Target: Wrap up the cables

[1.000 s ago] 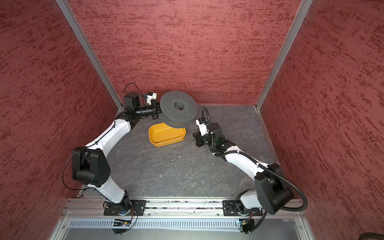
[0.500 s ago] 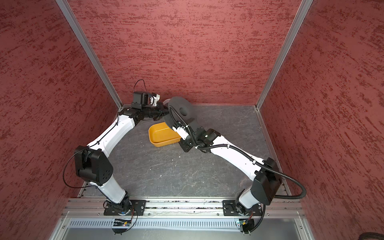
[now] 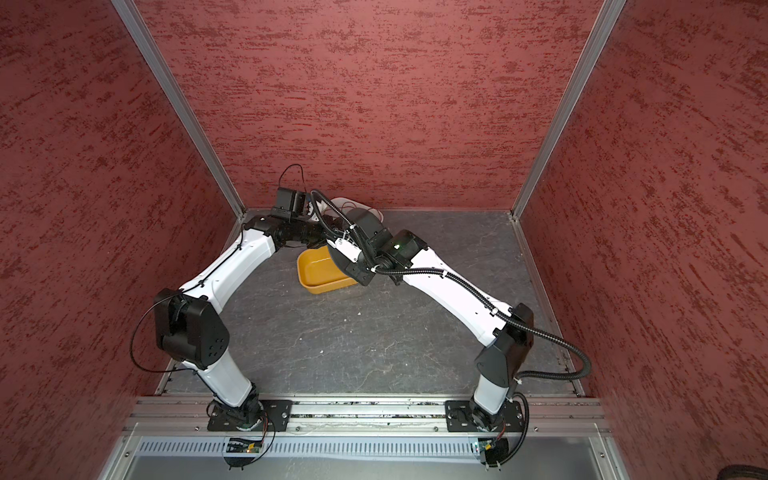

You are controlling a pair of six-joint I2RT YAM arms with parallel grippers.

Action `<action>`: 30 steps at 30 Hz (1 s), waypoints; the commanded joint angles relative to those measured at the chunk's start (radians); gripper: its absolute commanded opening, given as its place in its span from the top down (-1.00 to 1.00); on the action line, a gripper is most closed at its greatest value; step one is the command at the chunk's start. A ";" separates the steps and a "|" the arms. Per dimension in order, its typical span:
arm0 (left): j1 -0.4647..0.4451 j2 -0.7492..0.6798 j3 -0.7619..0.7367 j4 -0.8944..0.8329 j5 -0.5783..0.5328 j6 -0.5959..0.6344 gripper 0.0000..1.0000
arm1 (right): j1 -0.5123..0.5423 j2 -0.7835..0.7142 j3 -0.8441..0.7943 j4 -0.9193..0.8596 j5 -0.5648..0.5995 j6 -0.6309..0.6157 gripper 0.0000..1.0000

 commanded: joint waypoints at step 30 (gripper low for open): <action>-0.091 0.124 0.063 0.045 0.500 0.272 1.00 | -0.399 0.014 0.103 -0.016 -0.044 0.239 0.96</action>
